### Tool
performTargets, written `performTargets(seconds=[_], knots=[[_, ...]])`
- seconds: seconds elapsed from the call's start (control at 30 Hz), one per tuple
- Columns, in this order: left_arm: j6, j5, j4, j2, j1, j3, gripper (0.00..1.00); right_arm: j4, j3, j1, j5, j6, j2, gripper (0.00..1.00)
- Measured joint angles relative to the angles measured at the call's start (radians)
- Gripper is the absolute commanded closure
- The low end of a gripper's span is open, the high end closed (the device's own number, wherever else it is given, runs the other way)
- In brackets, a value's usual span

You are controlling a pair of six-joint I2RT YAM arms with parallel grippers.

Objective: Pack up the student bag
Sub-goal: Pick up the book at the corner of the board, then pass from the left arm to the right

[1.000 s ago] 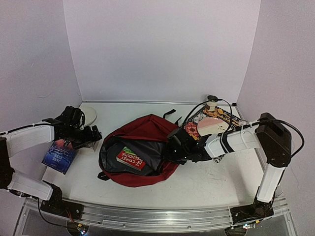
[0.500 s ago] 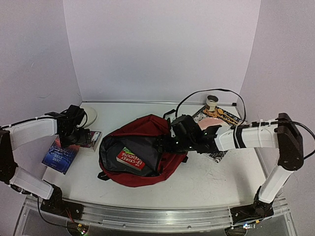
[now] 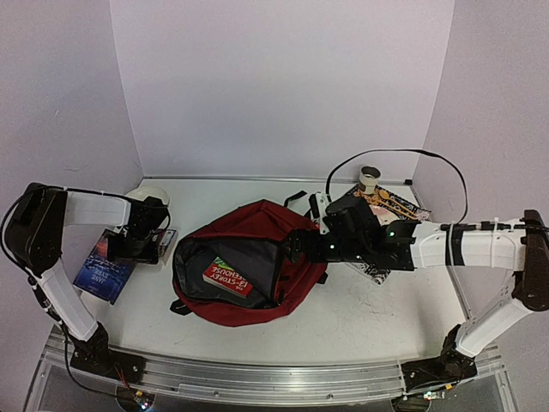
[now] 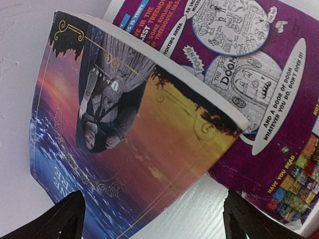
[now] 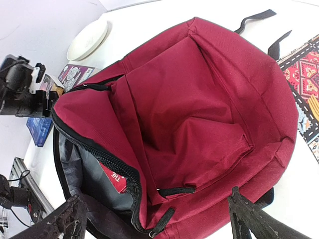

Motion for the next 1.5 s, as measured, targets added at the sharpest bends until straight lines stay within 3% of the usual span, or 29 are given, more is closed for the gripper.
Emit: performTargets(seconds=[0.4, 0.83, 0.93, 1.2, 1.5], knots=[[-0.077, -0.121, -0.13, 0.202, 0.0, 0.103, 0.18, 0.009, -0.038, 0.0, 0.009, -0.003, -0.013, 0.02], [-0.091, -0.206, -0.206, 0.274, -0.001, 0.141, 0.71, 0.046, -0.063, -0.005, 0.008, -0.003, -0.041, 0.02], [-0.084, -0.226, -0.232, 0.263, -0.013, 0.14, 0.77, 0.049, -0.063, -0.005, 0.006, -0.003, -0.041, 0.02], [-0.1, -0.121, -0.281, 0.179, -0.064, 0.14, 0.97, 0.054, -0.061, -0.007, -0.004, -0.024, -0.041, 0.02], [-0.097, 0.099, -0.351, 0.038, -0.101, 0.227, 1.0, 0.054, -0.022, -0.008, -0.053, -0.078, -0.041, 0.02]])
